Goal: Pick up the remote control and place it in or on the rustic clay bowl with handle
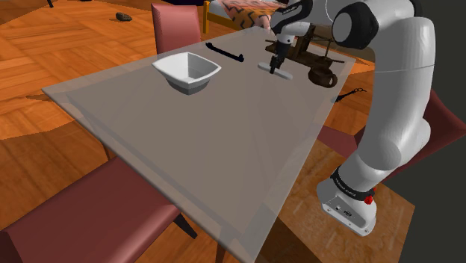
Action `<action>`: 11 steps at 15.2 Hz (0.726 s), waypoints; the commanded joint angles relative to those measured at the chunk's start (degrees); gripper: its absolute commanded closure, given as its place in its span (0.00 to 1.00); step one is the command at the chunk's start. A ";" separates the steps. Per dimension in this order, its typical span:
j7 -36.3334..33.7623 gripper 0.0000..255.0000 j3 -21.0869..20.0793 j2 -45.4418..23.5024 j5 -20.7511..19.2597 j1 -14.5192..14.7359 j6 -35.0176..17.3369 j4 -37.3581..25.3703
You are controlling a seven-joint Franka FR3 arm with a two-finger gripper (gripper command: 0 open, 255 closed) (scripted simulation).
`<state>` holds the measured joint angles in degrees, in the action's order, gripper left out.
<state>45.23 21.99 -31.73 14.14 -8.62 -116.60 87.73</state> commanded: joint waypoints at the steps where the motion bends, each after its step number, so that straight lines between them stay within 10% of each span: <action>1: -0.27 1.00 0.14 0.59 -0.28 0.11 1.20 -0.67; 11: -1.14 1.00 0.76 2.79 -1.40 0.09 7.68 -5.14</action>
<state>44.12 22.69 -29.15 12.83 -8.48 -109.52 83.01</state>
